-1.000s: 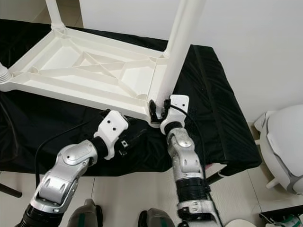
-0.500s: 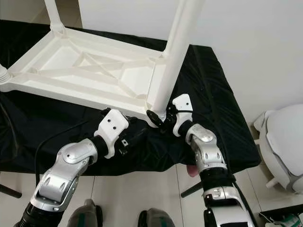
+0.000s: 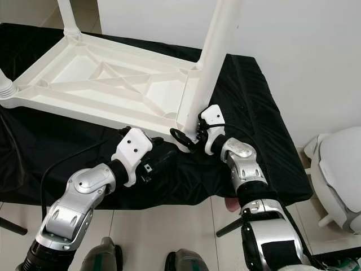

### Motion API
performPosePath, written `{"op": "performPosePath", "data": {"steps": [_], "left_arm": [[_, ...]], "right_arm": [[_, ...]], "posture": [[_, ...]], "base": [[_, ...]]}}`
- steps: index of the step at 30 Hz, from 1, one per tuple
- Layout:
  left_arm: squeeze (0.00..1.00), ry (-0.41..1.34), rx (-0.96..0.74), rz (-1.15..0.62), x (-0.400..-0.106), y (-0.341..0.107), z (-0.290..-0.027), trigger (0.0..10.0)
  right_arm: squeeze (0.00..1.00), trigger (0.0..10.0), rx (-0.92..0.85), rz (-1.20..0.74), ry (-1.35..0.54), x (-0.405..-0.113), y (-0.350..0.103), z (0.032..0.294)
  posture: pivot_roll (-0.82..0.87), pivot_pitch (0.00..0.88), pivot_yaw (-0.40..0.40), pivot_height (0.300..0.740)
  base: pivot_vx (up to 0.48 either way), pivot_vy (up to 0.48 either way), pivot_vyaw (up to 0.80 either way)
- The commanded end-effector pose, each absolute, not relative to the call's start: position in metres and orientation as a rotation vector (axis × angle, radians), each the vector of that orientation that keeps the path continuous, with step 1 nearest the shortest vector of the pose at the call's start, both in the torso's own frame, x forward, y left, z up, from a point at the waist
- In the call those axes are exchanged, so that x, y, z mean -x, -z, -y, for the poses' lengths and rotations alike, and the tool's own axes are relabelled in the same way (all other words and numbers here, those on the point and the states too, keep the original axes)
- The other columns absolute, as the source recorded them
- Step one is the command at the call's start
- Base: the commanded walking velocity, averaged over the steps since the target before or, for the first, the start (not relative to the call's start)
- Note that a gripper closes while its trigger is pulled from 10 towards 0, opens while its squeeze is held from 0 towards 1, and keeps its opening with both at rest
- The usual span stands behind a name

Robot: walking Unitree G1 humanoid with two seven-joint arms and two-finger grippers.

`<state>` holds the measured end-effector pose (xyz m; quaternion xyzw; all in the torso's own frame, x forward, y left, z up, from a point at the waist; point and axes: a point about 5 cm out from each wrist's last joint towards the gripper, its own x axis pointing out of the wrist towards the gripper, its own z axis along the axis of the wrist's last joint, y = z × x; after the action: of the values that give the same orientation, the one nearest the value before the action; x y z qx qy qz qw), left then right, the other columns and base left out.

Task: Building children table

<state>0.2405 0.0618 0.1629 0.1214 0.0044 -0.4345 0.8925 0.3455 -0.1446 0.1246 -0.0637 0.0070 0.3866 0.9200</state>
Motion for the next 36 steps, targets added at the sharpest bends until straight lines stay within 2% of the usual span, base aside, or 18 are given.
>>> {"op": "performPosePath", "data": {"steps": [1,16,17,23,28,36], "left_arm": [[0.0,0.841,-0.245,-0.012,-0.244,-0.162,-0.061,10.0],[0.0,0.837,-0.239,-0.016,-0.242,-0.162,-0.061,10.0],[0.0,0.838,-0.239,-0.017,-0.241,-0.162,-0.061,10.0],[0.0,0.84,-0.237,-0.019,-0.24,-0.162,-0.061,10.0],[0.0,0.852,-0.233,-0.022,-0.239,-0.161,-0.059,10.0],[0.0,0.874,-0.235,-0.025,-0.239,-0.161,-0.058,10.0]], "right_arm": [[0.0,0.0,0.14,-0.033,-0.799,-0.345,-0.119,0.145],[0.0,0.0,0.109,-0.005,-0.8,-0.341,-0.114,0.146],[0.0,10.0,0.098,0.004,-0.781,-0.341,-0.114,0.145],[0.0,10.0,0.065,0.021,-0.656,-0.34,-0.115,0.148],[0.0,10.0,0.005,0.021,-0.469,-0.34,-0.116,0.151],[0.0,10.0,-0.068,0.088,-0.319,-0.329,-0.124,0.137]], "posture": [[-0.01,0.01,-0.108,0.74],[-0.01,0.017,-0.108,0.74],[-0.01,0.019,-0.108,0.74],[-0.02,0.026,-0.109,0.74],[-0.03,0.034,-0.096,0.74],[-0.05,0.045,-0.079,0.74]], "base": [[0.0,0.0,0.0],[0.0,0.0,0.0],[0.0,0.0,0.0],[0.0,0.0,0.0],[0.0,0.0,0.0],[0.0,0.0,0.0]]}}
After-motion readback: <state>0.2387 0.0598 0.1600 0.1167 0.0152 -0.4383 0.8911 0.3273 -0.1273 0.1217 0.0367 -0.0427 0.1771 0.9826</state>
